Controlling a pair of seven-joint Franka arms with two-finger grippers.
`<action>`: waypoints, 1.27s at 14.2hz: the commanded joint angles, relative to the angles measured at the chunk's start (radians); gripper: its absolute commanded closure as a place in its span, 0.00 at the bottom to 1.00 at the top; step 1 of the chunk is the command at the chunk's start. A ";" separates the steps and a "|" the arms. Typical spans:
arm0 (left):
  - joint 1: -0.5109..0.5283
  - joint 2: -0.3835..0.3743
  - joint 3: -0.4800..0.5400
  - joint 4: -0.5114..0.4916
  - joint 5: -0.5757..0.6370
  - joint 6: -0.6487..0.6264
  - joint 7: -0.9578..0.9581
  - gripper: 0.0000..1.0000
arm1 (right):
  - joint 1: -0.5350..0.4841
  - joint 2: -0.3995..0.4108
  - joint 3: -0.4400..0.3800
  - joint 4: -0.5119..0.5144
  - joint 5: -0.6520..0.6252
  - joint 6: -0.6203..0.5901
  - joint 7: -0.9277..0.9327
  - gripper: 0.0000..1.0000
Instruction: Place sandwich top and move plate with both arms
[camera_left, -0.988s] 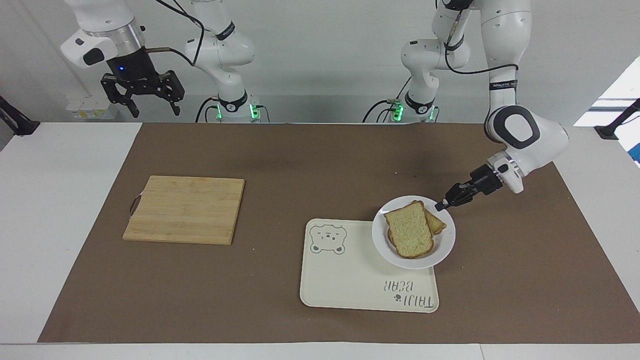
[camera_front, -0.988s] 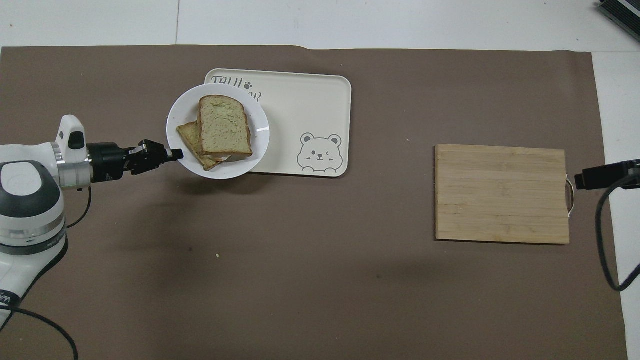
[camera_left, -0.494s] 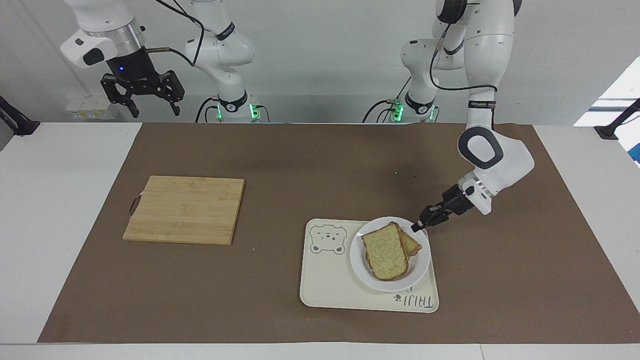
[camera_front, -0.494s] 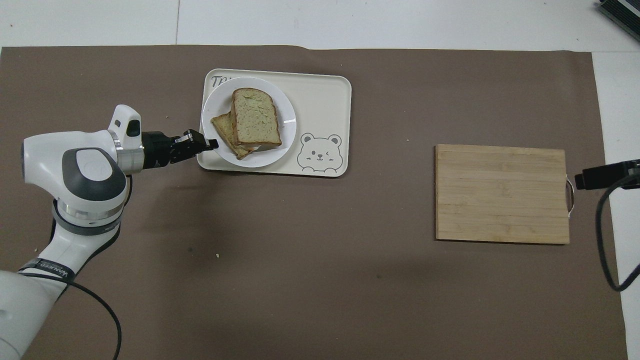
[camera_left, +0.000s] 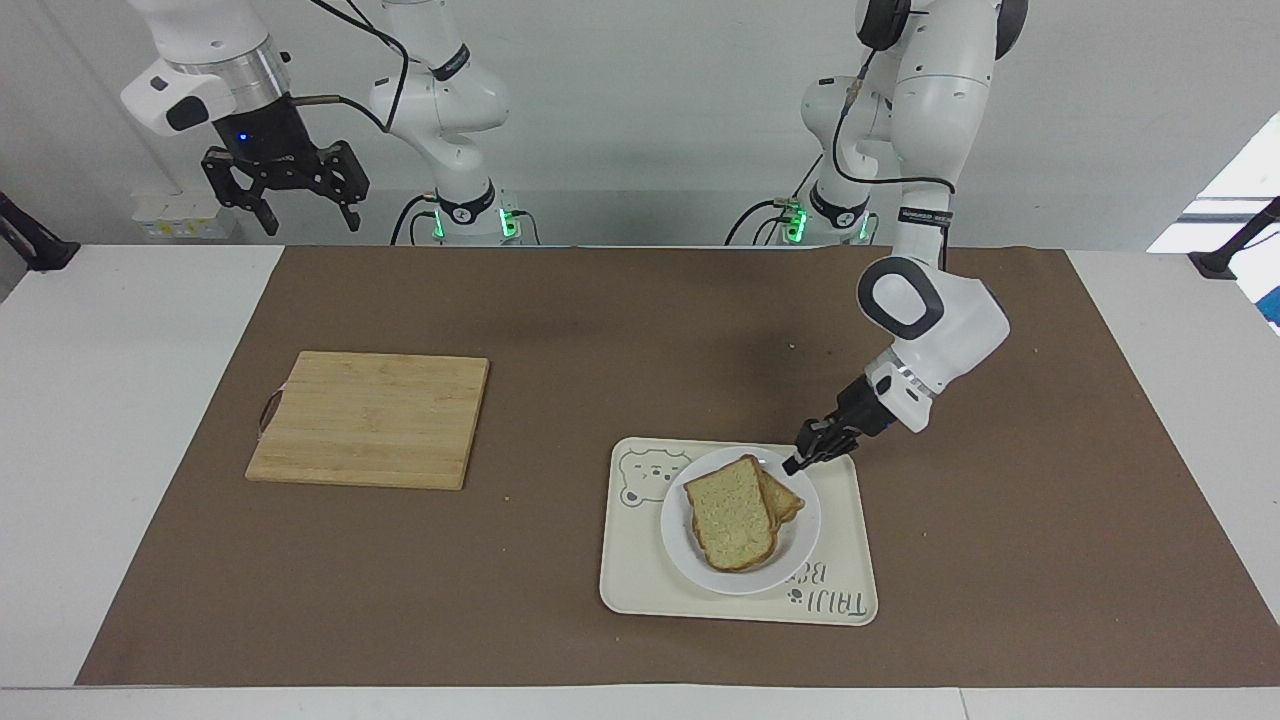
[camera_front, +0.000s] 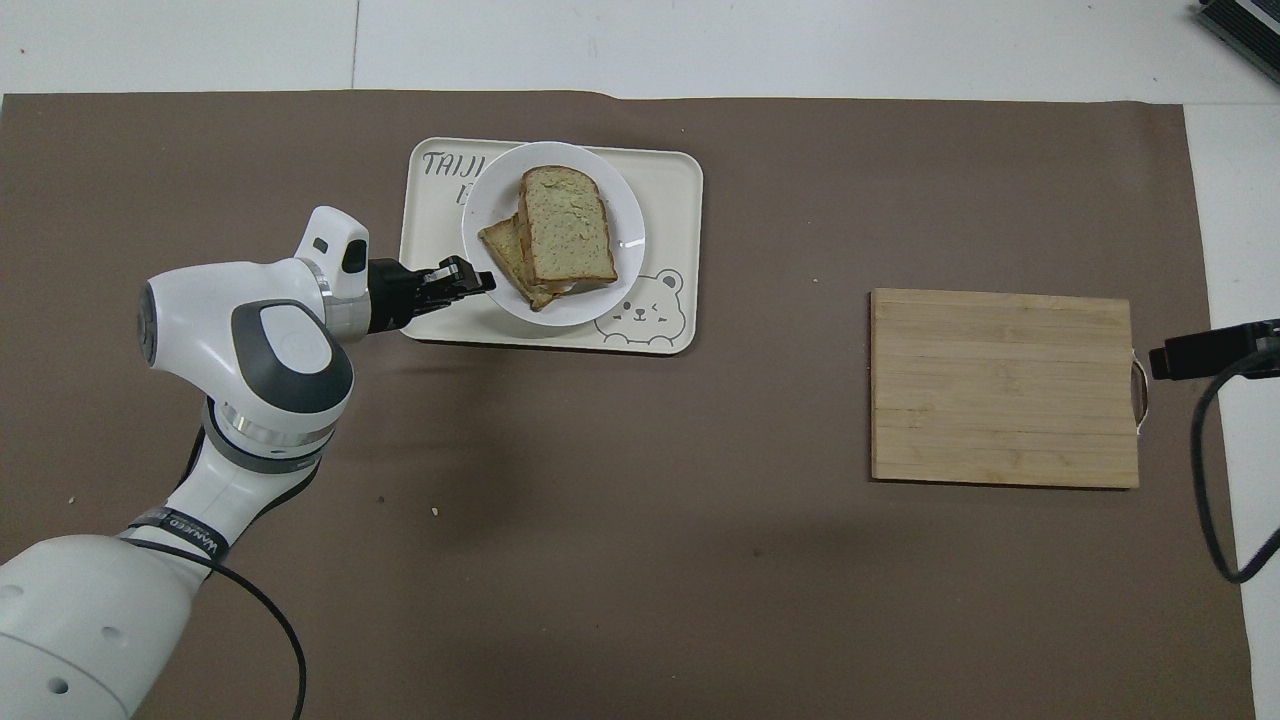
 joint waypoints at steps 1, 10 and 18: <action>-0.033 0.028 0.012 0.025 0.056 0.021 -0.011 0.63 | -0.004 -0.012 0.002 -0.004 -0.001 -0.012 -0.016 0.00; -0.050 -0.107 0.023 0.004 0.302 0.010 -0.022 0.00 | -0.004 -0.012 0.002 -0.004 -0.001 -0.012 -0.016 0.00; -0.026 -0.231 0.130 0.067 0.608 -0.224 -0.023 0.00 | -0.004 -0.012 0.002 -0.004 -0.001 -0.012 -0.016 0.00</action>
